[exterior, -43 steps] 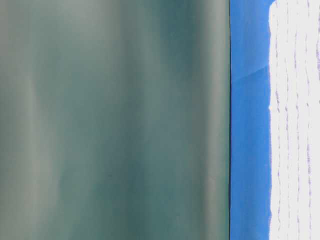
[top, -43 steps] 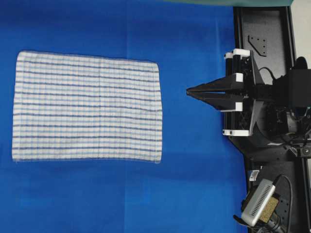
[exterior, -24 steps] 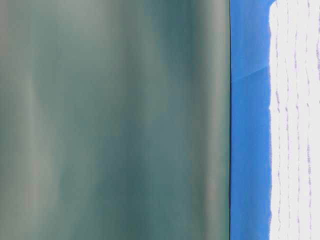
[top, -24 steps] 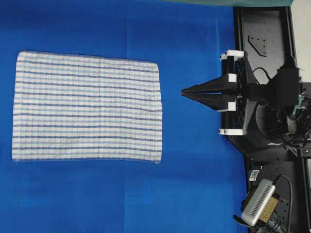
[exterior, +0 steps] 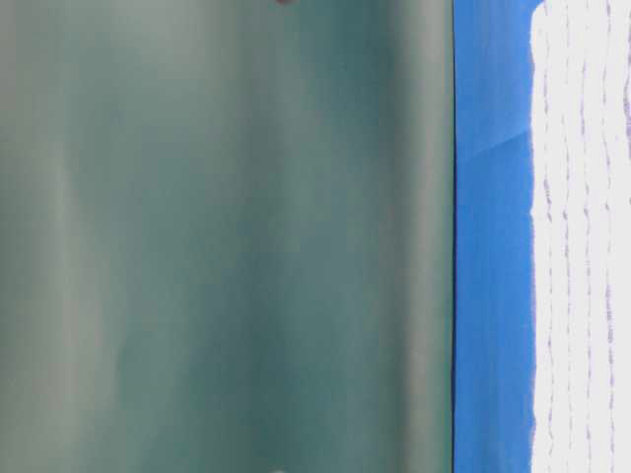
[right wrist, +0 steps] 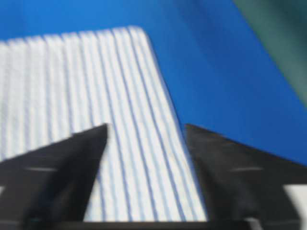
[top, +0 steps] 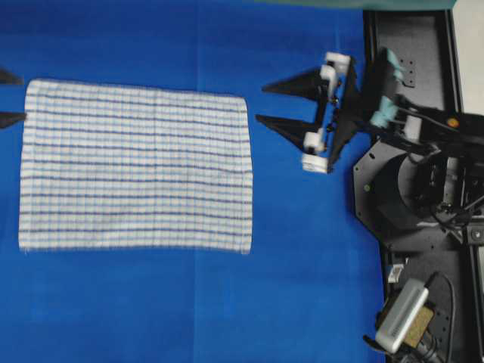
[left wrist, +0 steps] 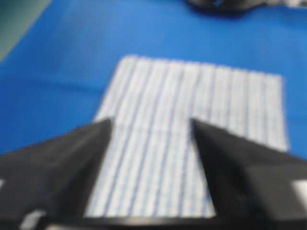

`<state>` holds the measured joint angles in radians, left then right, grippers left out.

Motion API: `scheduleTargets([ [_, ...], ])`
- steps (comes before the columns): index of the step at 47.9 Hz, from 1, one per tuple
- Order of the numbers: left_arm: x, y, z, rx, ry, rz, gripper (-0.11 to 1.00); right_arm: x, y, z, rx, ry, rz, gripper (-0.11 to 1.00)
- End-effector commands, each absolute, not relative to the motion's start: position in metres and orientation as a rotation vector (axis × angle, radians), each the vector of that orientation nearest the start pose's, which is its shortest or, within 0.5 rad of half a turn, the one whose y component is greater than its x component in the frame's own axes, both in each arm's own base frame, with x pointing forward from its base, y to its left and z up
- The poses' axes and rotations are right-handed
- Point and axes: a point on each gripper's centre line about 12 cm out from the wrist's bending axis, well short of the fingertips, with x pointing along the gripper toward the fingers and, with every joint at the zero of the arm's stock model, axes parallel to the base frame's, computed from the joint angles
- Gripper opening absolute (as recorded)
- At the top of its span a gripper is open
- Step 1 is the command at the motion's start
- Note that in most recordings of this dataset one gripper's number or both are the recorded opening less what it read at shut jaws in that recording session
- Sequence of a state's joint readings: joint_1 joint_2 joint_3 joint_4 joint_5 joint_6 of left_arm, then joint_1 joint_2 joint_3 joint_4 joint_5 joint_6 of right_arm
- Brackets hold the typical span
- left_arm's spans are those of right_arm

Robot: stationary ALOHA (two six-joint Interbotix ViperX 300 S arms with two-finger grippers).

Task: Fold the blue towel.
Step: 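Move both grippers to the towel's right-side corners, one near each corner, then close both grippers on the towel's right-side corners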

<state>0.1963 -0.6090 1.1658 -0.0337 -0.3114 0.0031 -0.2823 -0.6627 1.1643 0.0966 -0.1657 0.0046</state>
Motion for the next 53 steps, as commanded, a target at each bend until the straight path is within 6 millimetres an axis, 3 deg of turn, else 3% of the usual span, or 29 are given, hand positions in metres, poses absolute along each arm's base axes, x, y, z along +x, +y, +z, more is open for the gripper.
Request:
scheduleTargets([
  [1, 0.247, 0.059, 0.217, -0.059, 0.247, 0.243, 0.76, 0.233, -0.079, 0.21, 0.154, 0.34, -0.351, 0.85],
  [3, 0.248, 0.064, 0.211, -0.063, 0.267, 0.26, 0.82, 0.235, -0.084, 0.204, 0.16, 0.358, -0.369, 0.83],
  [8, 0.247, 0.077, 0.194, -0.078, 0.323, 0.31, 0.77, 0.239, -0.096, 0.187, 0.173, 0.406, -0.408, 0.77],
  [28, 0.241, 0.113, 0.128, -0.124, 0.462, 0.446, 0.76, 0.25, -0.132, 0.121, 0.21, 0.528, -0.523, 0.77],
  [44, 0.241, 0.123, 0.089, -0.154, 0.568, 0.477, 0.76, 0.251, -0.142, 0.085, 0.231, 0.608, -0.553, 0.73],
  [53, 0.244, 0.125, 0.079, -0.163, 0.6, 0.479, 0.74, 0.253, -0.144, 0.077, 0.238, 0.617, -0.56, 0.66],
])
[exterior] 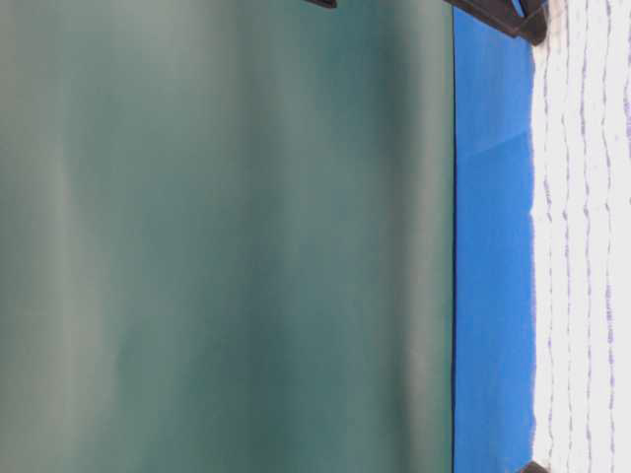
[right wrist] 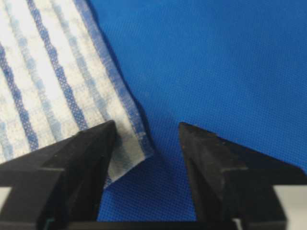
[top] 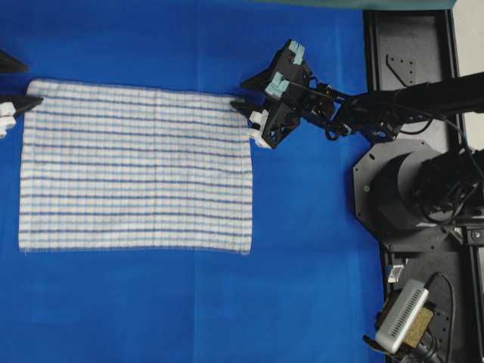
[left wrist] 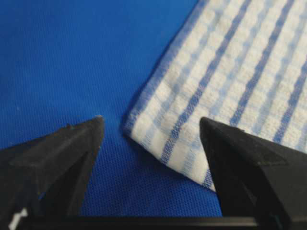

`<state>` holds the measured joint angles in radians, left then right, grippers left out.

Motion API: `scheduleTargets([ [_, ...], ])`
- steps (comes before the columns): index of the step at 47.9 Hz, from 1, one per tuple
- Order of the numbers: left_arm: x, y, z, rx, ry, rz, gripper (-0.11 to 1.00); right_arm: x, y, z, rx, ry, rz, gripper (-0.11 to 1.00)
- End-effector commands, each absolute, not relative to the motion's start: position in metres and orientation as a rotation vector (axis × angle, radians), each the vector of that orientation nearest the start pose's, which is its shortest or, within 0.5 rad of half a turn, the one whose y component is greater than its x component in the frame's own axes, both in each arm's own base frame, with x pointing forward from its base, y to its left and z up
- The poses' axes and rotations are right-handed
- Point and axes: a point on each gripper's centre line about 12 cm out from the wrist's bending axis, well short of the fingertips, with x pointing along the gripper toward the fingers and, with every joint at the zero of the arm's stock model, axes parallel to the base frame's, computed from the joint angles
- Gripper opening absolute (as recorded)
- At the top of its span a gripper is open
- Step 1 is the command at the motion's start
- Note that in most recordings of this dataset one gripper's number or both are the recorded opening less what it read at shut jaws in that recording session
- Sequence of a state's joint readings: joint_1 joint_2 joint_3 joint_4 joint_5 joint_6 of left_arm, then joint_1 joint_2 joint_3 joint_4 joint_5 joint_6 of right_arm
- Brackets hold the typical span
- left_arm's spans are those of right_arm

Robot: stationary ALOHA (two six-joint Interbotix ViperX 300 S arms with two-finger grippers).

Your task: Fold the blue towel.

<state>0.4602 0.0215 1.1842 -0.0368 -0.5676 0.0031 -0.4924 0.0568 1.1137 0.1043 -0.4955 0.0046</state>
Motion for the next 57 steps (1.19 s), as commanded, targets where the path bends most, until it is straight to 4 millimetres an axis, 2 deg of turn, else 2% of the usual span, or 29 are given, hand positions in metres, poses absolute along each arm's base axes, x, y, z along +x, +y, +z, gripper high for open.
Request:
scheduleTargets([
  [1, 0.244, 0.125, 0.078, -0.164, 0.603, 0.478, 0.73, 0.254, -0.144, 0.077, 0.238, 0.617, -0.56, 0.65],
  [5, 0.245, 0.125, 0.075, -0.167, 0.618, 0.478, 0.71, 0.253, -0.144, 0.076, 0.239, 0.622, -0.56, 0.58],
  [8, 0.245, 0.126, 0.071, -0.172, 0.637, 0.477, 0.65, 0.253, -0.144, 0.075, 0.24, 0.625, -0.56, 0.51],
  [16, 0.245, 0.125, 0.063, -0.181, 0.677, 0.475, 0.22, 0.253, -0.139, 0.074, 0.236, 0.631, -0.547, 0.24],
  [21, 0.245, 0.126, 0.064, -0.181, 0.674, 0.475, 0.04, 0.254, -0.137, 0.074, 0.233, 0.633, -0.538, 0.17],
  [35, 0.251, 0.124, 0.072, -0.173, 0.647, 0.462, 0.04, 0.255, -0.137, 0.081, 0.23, 0.618, -0.536, 0.17],
  [57, 0.259, 0.1, 0.101, -0.156, 0.613, 0.38, 0.04, 0.254, -0.125, 0.104, 0.228, 0.603, -0.5, 0.17],
])
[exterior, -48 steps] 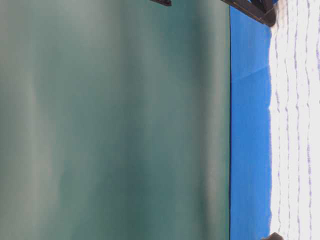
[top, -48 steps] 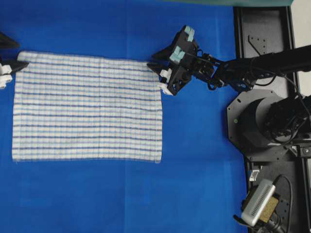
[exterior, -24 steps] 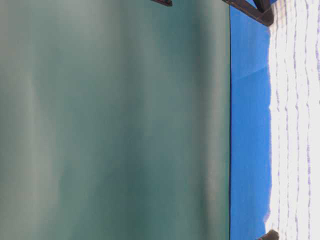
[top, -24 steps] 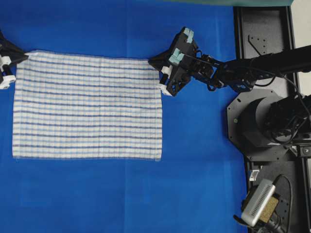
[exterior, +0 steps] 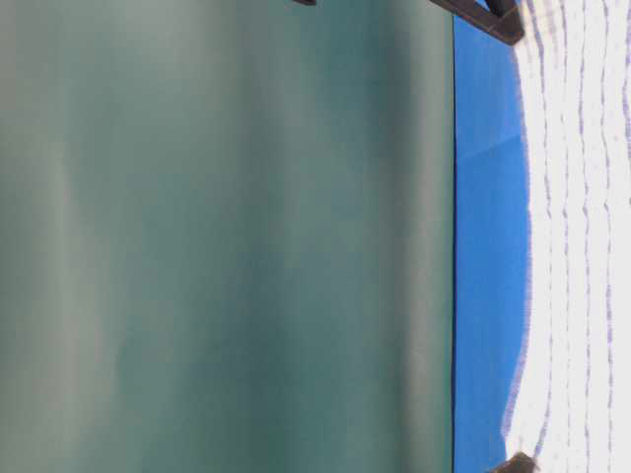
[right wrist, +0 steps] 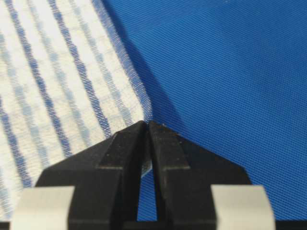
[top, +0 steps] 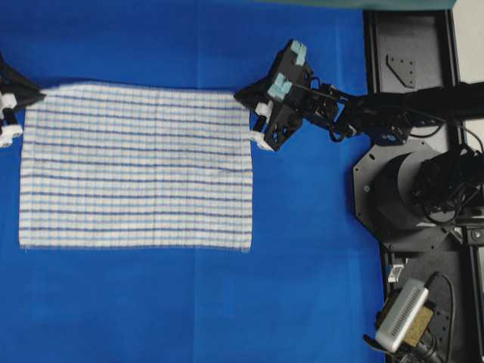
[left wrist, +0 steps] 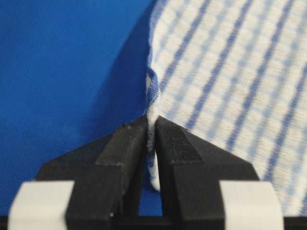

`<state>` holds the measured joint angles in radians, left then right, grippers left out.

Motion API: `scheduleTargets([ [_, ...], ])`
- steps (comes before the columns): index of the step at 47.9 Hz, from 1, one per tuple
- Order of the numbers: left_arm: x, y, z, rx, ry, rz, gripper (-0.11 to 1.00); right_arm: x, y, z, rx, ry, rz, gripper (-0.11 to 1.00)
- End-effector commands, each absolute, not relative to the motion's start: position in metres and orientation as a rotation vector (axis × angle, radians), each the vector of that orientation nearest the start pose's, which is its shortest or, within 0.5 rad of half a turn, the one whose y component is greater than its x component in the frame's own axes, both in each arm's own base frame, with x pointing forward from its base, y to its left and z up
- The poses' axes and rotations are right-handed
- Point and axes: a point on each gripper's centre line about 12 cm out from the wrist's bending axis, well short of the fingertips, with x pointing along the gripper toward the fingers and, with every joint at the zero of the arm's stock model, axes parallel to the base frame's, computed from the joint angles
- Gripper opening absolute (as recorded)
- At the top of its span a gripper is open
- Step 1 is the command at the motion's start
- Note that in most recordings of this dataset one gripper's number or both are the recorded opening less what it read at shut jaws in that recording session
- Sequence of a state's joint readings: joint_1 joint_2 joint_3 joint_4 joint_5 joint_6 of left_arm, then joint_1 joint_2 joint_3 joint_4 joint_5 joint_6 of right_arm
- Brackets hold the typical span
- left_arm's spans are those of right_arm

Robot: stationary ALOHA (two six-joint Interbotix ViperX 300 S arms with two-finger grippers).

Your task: Fold the blue towel.

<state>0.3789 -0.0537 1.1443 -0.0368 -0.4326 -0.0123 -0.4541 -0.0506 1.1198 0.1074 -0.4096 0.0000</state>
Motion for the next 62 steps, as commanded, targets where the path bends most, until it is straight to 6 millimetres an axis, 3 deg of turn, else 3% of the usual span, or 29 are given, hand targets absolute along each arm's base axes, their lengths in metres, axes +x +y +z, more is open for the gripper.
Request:
scheduleTargets([
  [1, 0.258, 0.098, 0.102, -0.156, 0.612, 0.377, 0.04, 0.254, -0.122, 0.106, 0.227, 0.605, -0.491, 0.17],
  [12, 0.261, 0.073, 0.115, -0.152, 0.6, 0.299, 0.04, 0.251, -0.095, 0.121, 0.273, 0.585, -0.442, 0.17],
  [18, 0.26, 0.054, 0.122, -0.169, 0.592, 0.244, 0.04, 0.249, -0.07, 0.13, 0.296, 0.561, -0.381, 0.17],
  [36, 0.258, -0.014, 0.132, -0.21, 0.568, 0.023, 0.04, 0.248, -0.009, 0.136, 0.391, 0.587, -0.224, 0.17],
  [62, 0.257, -0.054, 0.135, -0.255, 0.58, -0.101, 0.04, 0.256, 0.043, 0.131, 0.477, 0.648, -0.121, 0.17],
])
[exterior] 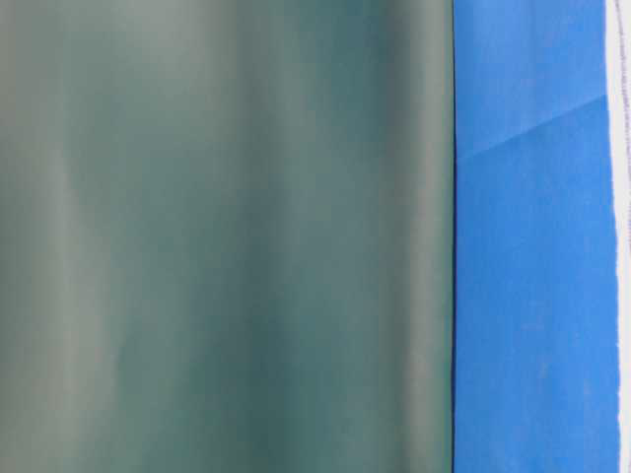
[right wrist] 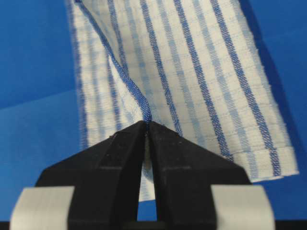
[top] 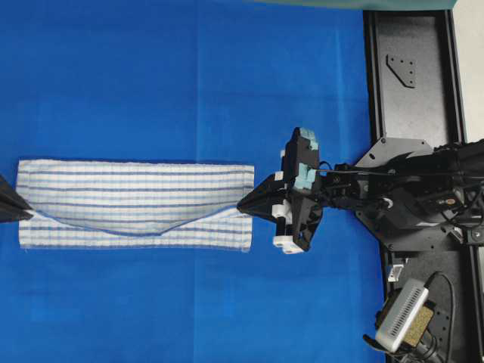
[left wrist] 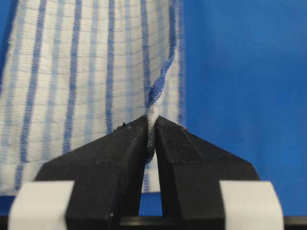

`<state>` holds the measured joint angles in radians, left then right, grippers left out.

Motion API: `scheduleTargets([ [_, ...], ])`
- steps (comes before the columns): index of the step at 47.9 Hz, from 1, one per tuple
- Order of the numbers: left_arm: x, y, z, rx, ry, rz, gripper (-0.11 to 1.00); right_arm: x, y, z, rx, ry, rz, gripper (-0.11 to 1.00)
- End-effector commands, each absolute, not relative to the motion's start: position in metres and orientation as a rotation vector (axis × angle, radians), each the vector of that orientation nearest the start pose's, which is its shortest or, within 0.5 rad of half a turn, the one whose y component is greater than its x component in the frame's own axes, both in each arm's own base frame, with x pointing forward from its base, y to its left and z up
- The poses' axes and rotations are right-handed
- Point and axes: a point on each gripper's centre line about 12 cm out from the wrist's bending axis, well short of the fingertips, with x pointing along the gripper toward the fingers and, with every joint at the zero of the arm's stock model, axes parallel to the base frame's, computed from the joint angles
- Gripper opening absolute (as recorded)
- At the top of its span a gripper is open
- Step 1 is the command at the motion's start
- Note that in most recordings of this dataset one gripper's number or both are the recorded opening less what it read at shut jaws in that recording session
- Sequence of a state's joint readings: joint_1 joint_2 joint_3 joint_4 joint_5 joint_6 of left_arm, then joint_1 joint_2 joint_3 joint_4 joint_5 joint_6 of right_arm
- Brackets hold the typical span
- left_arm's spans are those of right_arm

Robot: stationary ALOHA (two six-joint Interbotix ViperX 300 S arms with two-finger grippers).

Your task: Fold the blue towel.

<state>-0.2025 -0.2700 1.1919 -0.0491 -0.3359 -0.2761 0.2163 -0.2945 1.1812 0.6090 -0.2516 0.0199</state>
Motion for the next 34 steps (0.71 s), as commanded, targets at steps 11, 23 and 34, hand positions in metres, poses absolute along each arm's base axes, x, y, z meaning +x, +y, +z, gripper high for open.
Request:
scheduleTargets([
  [11, 0.256, -0.063, 0.135, -0.254, 0.585, -0.13, 0.04, 0.261, 0.054, 0.129, 0.468, 0.664, -0.092, 0.17],
  [23, 0.259, -0.067, 0.134, -0.25, 0.589, -0.139, 0.04, 0.262, 0.061, 0.128, 0.474, 0.678, -0.079, 0.17],
  [34, 0.266, -0.068, 0.125, -0.243, 0.628, -0.132, 0.04, 0.262, 0.065, 0.121, 0.47, 0.73, -0.073, 0.17],
])
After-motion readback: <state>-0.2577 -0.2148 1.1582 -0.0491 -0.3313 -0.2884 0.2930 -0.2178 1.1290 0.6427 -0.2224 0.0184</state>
